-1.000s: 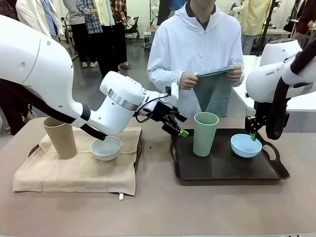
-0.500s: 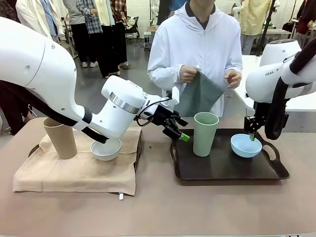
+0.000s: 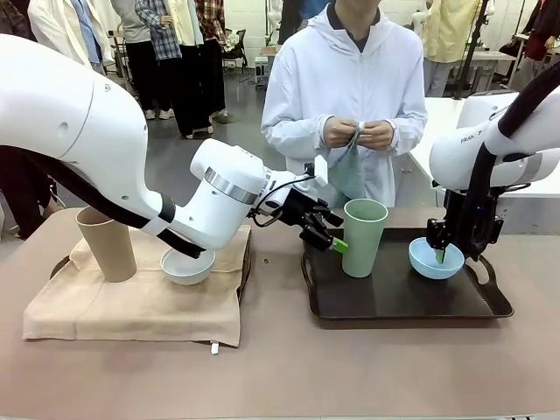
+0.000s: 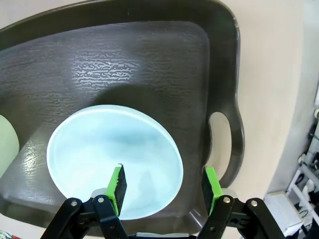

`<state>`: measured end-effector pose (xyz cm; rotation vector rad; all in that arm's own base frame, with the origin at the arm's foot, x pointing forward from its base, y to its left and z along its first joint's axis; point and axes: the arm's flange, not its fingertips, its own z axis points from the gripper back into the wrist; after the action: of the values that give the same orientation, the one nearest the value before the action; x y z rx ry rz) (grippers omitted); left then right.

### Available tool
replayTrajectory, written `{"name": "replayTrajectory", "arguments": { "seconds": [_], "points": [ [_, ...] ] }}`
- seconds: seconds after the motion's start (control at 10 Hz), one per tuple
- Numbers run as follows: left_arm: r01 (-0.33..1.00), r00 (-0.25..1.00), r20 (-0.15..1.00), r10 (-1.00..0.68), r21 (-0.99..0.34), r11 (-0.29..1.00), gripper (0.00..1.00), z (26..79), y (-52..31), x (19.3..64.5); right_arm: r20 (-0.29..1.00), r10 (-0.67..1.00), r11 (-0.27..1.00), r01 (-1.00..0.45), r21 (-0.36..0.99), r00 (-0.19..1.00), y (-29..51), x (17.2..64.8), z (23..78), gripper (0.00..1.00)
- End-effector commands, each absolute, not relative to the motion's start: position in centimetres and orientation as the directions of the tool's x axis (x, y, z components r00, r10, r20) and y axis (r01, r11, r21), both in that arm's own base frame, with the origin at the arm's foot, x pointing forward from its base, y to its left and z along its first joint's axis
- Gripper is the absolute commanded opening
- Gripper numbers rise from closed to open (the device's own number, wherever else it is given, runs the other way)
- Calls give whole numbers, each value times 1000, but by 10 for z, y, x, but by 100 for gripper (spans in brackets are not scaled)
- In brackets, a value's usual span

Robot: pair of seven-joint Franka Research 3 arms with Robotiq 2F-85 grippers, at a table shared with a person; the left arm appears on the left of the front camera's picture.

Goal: Set up a tray with a mat and arrange the tableware.
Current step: Pick up the Picnic Bowl and Reusable plastic cup from the Handle tray in front of the human's position and hold them in the air.

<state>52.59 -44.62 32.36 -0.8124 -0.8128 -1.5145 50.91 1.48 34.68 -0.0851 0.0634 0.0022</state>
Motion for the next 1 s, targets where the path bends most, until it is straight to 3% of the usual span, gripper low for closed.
{"name": "replayTrajectory", "arguments": {
  "seconds": [0.0,0.9],
  "points": [
    [996,-76,869,-489,39,-86,100,317,-456,532,-49,15,999,-18,-52,999,11,518,343,79],
    [988,-78,892,-446,10,-153,100,282,-487,535,-55,-8,1000,8,-14,998,9,525,340,79]
  ]
}}
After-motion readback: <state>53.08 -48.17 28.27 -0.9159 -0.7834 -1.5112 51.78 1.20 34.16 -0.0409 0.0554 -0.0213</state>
